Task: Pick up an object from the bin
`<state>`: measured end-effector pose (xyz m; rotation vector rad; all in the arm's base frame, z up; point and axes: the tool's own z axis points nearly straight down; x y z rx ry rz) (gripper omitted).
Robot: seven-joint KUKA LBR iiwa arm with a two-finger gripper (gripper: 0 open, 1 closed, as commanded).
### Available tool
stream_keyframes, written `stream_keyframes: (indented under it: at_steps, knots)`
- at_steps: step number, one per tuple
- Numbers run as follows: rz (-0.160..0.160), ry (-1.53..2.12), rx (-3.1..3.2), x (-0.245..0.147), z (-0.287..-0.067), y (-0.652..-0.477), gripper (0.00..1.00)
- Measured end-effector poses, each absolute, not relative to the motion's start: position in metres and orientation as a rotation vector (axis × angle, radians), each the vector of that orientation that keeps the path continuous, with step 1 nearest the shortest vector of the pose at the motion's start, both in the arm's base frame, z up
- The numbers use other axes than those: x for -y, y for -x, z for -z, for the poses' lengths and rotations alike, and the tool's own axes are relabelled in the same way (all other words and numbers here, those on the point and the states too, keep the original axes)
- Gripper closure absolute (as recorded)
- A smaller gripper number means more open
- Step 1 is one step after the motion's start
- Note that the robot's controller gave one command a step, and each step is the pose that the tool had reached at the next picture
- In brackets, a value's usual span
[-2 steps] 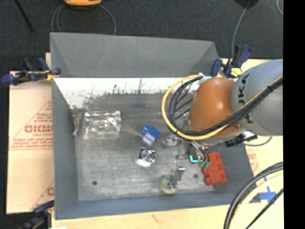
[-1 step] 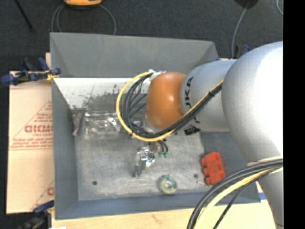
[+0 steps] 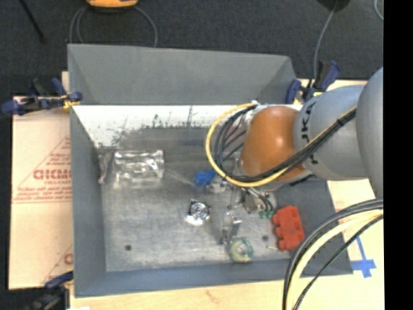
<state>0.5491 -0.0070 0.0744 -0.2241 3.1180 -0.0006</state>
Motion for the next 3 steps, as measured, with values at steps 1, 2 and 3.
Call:
stream_keyframes:
  at_steps: [1,2,3]
  knots:
    - [0.006,0.419,-3.101,-0.046,-0.074,-0.565,0.00]
    - [0.001,0.413,-3.089,-0.047,-0.077,-0.568,1.00]
    - [0.003,0.529,-3.084,-0.047,-0.237,-0.576,1.00]
